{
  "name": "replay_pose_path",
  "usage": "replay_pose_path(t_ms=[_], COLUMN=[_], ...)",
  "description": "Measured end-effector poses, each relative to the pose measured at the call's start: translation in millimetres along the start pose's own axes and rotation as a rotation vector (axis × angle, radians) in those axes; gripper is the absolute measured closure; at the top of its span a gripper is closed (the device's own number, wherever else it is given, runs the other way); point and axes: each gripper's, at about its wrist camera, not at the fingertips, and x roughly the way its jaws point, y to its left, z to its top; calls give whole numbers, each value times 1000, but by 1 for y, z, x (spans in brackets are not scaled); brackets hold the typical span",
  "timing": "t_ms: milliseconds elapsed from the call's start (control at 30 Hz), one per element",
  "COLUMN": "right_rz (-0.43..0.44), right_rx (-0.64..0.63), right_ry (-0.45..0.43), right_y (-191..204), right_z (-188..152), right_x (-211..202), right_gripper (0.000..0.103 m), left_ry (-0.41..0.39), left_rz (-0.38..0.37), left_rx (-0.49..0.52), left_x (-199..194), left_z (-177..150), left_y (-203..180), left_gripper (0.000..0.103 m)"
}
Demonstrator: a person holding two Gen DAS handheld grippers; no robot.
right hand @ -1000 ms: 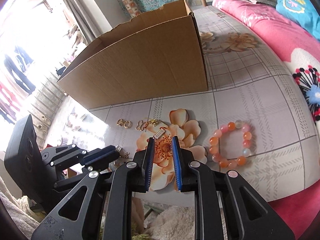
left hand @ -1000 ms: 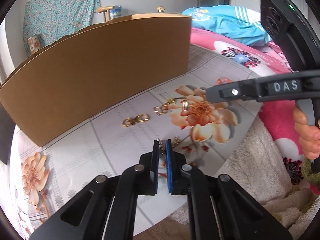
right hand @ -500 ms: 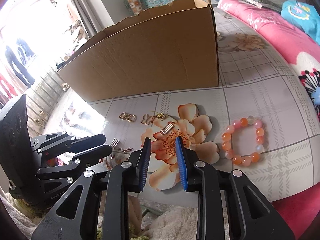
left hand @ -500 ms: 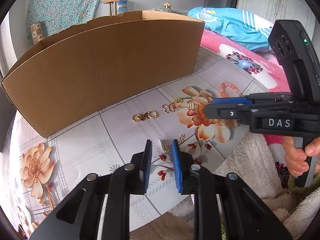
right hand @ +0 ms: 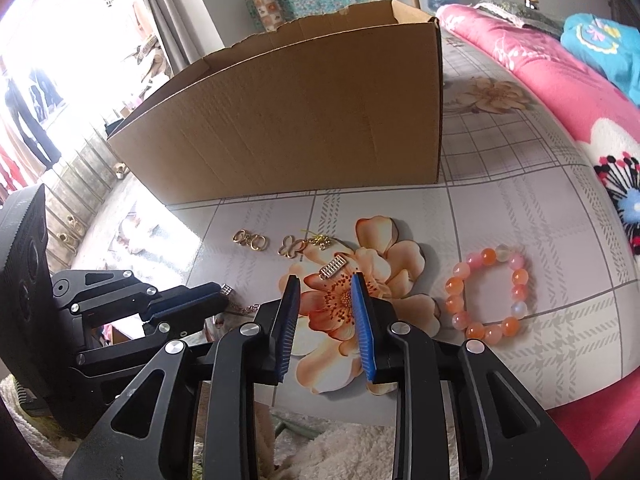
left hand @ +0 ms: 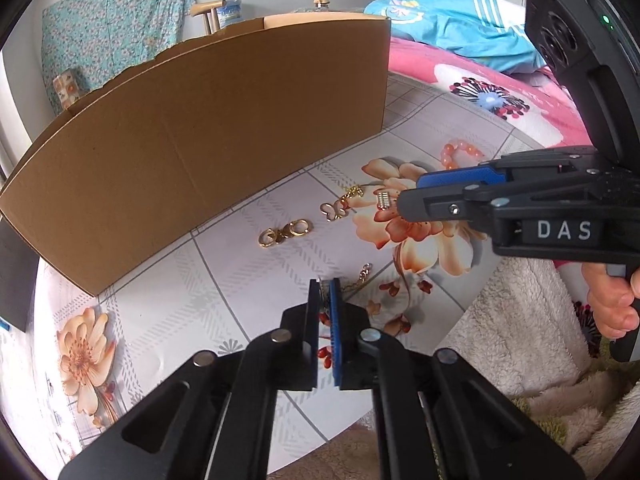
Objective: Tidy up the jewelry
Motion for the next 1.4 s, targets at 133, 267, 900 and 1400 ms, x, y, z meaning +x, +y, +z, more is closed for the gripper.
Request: replay_pose_path(t_ms=[133,267,900,1400], right_rz=[-25,-69,-100,-67], right_rx=[-32,-86,-321,-207], right_ry=[5,15,138,143], right_y=[5,13,30,20], right_z=[2,8,36,35], right_x=[4,12,39,32], right_gripper=[72,72,85,100], left_ry=[-4,-12,-51,-65], left_rz=[-3,9,-41,-55], left_rx=[-20,-36,-56,-65], left_x=[0,-2,-8,-11], left_z=[0,-4,-14,-19], left_y=[4,11,24,29], left_gripper=[101,101,101,101])
